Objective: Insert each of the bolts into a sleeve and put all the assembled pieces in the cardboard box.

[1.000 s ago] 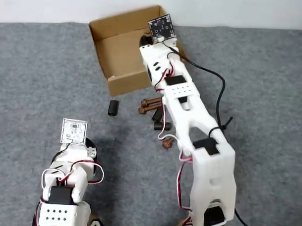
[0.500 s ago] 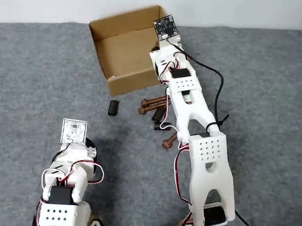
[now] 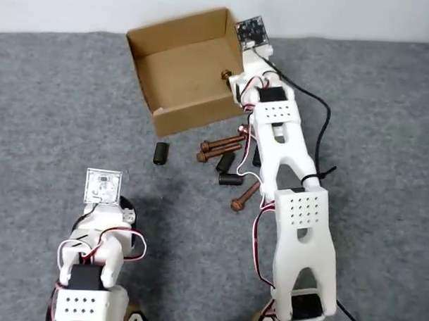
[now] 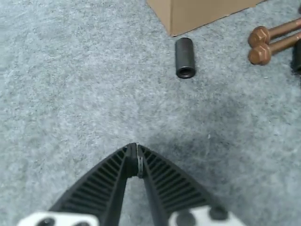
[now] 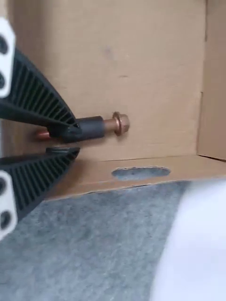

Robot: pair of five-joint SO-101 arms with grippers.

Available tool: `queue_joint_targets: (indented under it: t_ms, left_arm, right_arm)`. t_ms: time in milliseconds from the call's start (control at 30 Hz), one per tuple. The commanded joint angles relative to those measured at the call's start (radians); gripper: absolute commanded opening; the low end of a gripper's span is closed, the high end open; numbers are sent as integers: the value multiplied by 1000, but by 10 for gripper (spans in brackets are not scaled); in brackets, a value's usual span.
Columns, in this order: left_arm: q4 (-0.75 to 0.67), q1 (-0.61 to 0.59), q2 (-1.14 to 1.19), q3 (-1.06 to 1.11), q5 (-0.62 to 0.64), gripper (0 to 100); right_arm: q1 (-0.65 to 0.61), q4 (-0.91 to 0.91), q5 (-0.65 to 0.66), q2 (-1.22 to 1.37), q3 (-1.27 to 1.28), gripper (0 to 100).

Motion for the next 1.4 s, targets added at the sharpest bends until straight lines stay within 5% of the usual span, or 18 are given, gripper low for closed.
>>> queue_joint_targets:
  t_ms: [0,433,733,867,1067,1367]
  left_arm:
    - [-2,-9,0,-5,-11,6]
    - [-2,-11,0,-5,-12,6]
    - [-2,-11,0,-5,-12,6]
    - [-2,-11,0,-5,-12,6]
    - [-2,-12,0,-5,-12,6]
    - [-2,-12,0,-5,-12,6]
  right_arm:
    - [15,90,5,-48,-57,6]
    - [8,495,-146,-114,-187,8]
    - [-35,590,-152,-116,-410,50]
    - [-97,782,-152,-114,-509,128]
    - [-166,1026,-152,-107,-606,60]
    - [-171,1032,-299,-139,-477,27]
